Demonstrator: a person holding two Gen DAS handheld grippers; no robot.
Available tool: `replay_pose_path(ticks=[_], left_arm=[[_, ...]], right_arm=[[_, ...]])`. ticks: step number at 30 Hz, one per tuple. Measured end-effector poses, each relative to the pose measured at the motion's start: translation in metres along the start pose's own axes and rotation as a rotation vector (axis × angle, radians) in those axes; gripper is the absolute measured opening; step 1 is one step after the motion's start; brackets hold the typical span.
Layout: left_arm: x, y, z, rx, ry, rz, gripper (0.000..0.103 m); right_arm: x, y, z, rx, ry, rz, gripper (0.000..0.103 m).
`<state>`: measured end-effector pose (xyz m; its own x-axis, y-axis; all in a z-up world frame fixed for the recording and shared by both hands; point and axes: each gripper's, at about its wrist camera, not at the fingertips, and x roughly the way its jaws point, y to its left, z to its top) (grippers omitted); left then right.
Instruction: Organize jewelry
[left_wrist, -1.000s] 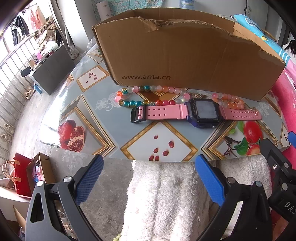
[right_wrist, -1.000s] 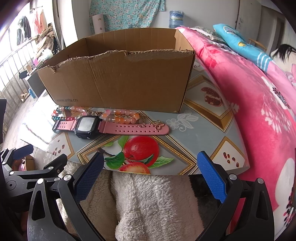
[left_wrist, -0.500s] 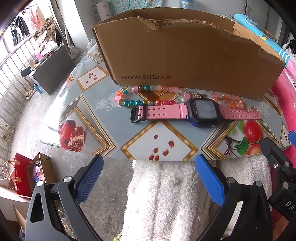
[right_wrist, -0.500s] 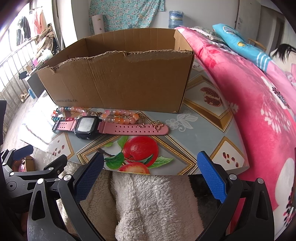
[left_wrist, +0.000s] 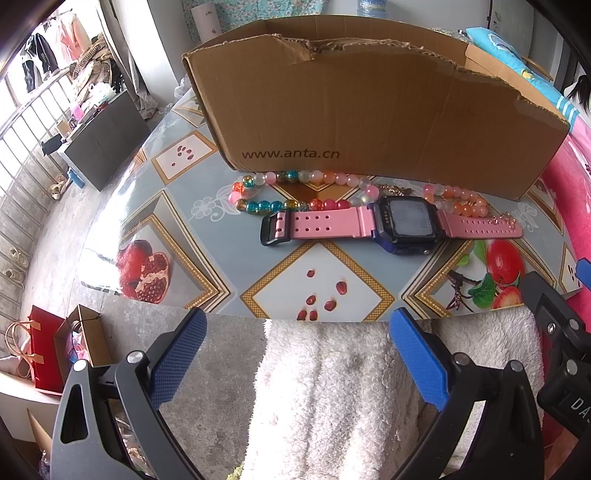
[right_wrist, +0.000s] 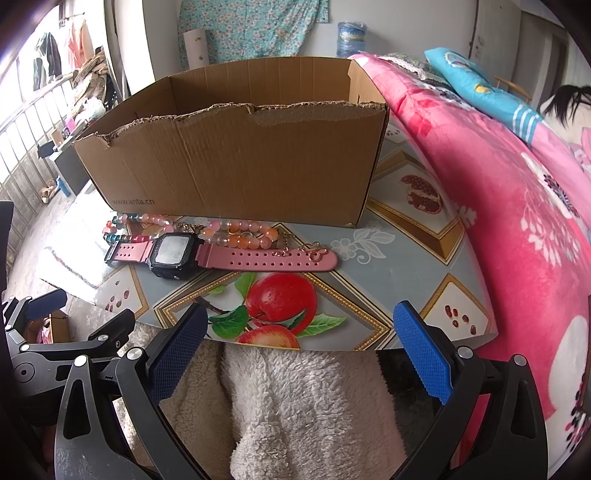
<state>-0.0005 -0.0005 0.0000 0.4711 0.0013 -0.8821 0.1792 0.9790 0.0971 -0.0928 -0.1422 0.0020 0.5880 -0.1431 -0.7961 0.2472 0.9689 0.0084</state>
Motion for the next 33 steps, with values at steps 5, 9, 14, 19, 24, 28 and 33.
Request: replay_pose_path(ticks=[5,9,14,19,24,28,33], left_arm=[[-0.002,-0.001,0.001,-0.009,0.0,-0.011,0.097],[0.003,0.011,-0.001,-0.014,0.002,-0.016,0.097],[0.005,0.02,0.001,-0.008,0.005,-0.019,0.097],[0.015,0.027,0.014,0.008,0.008,0.004,0.097],[0.016,0.029,0.018,0.002,-0.016,-0.028,0.097],[0.022,0.038,0.008,-0.028,-0.014,-0.094,0.097],[0.019,0.039,0.014,0.013,-0.075,-0.153,0.097]], right_arm=[[0.0,0.0,0.001,-0.006,0.003,-0.014,0.096],[0.005,-0.003,0.003,-0.008,0.031,-0.025,0.096],[0.014,-0.002,0.007,-0.008,0.082,-0.051,0.096],[0.022,-0.008,0.016,0.028,0.06,-0.018,0.096],[0.027,-0.011,0.024,0.035,-0.021,-0.015,0.096],[0.017,-0.001,0.032,0.012,-0.081,-0.012,0.096],[0.006,0.013,0.04,-0.049,-0.128,-0.029,0.096]])
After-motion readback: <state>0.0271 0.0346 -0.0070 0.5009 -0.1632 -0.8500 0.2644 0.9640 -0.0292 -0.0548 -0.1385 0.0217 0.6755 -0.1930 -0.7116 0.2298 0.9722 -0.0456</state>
